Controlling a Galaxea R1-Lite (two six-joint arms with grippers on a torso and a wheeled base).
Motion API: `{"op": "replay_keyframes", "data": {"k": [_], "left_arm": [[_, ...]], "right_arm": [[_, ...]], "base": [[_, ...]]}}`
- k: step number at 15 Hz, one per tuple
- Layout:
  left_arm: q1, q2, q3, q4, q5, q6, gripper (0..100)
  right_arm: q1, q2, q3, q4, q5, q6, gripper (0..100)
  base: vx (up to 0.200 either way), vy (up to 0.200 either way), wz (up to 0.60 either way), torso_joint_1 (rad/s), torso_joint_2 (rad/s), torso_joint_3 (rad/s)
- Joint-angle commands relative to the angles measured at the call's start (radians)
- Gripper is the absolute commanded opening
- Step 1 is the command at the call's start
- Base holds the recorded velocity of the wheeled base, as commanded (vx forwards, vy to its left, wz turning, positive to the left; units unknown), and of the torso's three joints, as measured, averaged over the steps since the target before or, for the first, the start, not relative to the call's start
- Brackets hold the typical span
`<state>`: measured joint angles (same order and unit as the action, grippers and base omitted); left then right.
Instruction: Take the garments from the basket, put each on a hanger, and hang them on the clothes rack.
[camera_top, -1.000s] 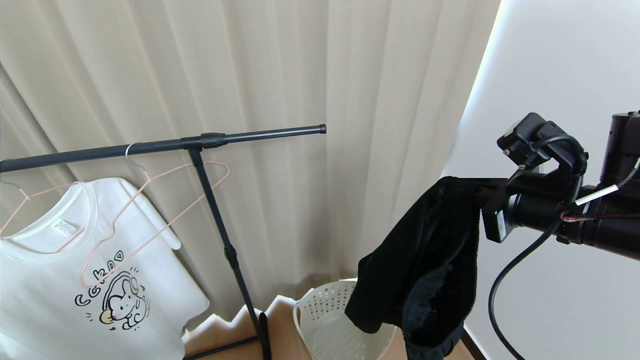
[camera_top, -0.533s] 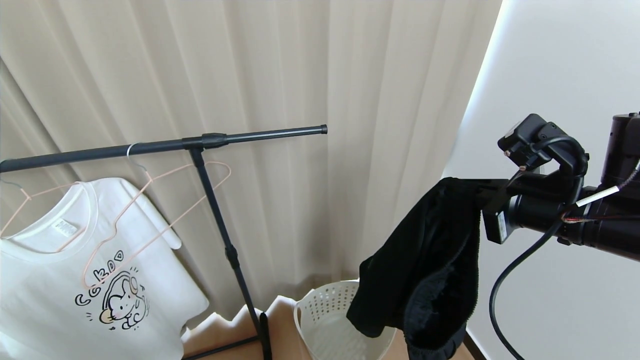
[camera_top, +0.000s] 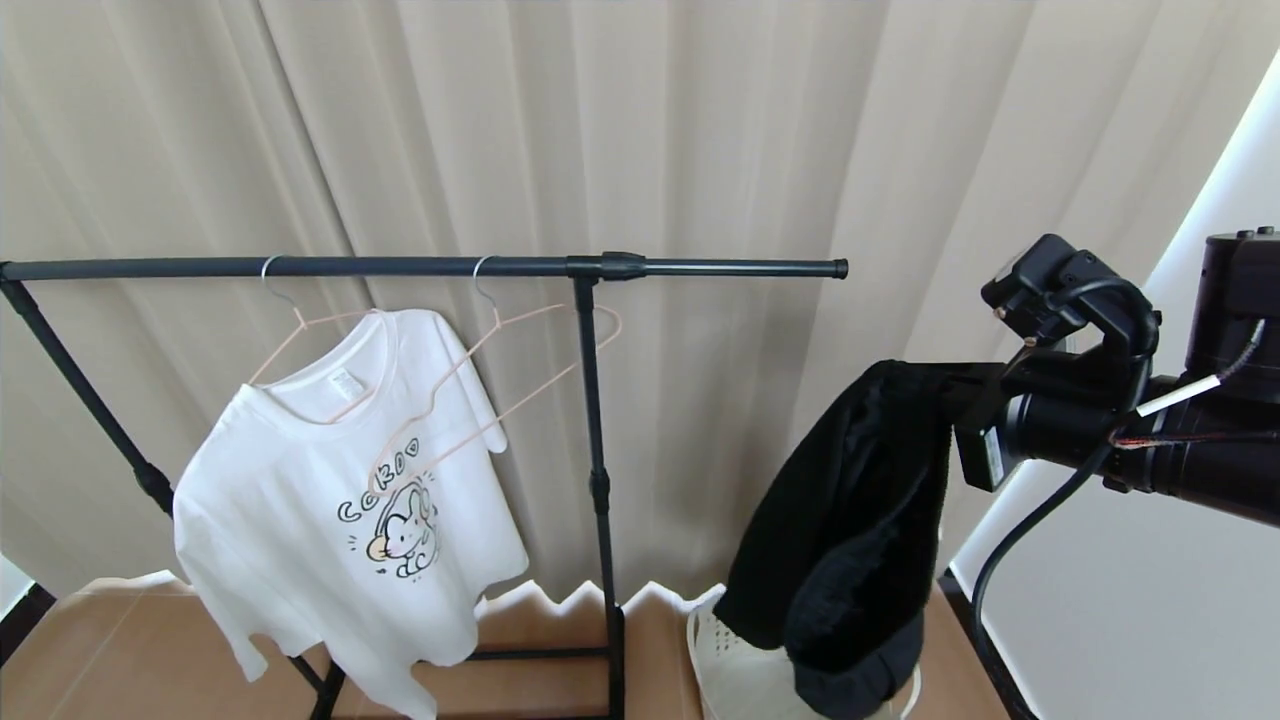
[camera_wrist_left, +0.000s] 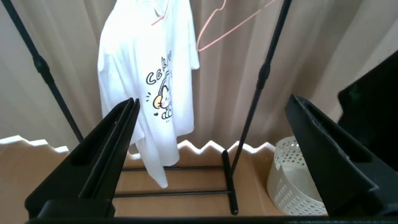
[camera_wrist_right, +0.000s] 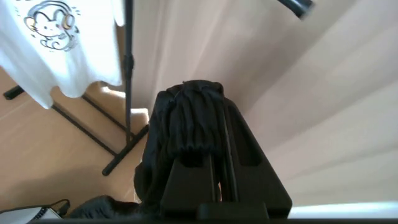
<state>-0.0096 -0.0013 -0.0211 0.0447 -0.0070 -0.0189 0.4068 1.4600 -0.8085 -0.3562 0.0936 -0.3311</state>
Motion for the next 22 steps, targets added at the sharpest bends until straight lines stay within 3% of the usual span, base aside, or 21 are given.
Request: {"op": "replay_keyframes", "data": {"k": [1,4,13,15,22], "left_arm": [[0.0,0.001,0.0,0.0,-0.001,-0.001,100],[0.0,0.001,0.0,0.0,-0.001,0.001,100],[0.0,0.001,0.0,0.0,-0.001,0.001,100],[0.0,0.001,0.0,0.0,-0.001,0.001,100],[0.0,0.001,-0.002,0.0,-0.001,-0.001,100]], "right_arm": [[0.0,-0.001,0.0,-0.003,0.0,0.0,0],[0.0,-0.001,0.009,-0.032,0.0,0.0,0],[0.0,0.0,0.025,-0.066,0.0,0.0,0],[0.0,0.0,0.025,-0.066,0.0,0.0,0],[0.0,0.0,0.026,-0.066,0.0,0.0,0]], "base": [[0.0,0.0,0.0,0.0,0.0,0.0],[0.0,0.0,0.0,0.0,0.0,0.0],[0.0,0.2,0.0,0.001,0.0,0.0],[-0.2,0.2,0.0,0.007,0.01,0.002],[-0.171,0.029,0.0,0.002,0.0,0.005]]}}
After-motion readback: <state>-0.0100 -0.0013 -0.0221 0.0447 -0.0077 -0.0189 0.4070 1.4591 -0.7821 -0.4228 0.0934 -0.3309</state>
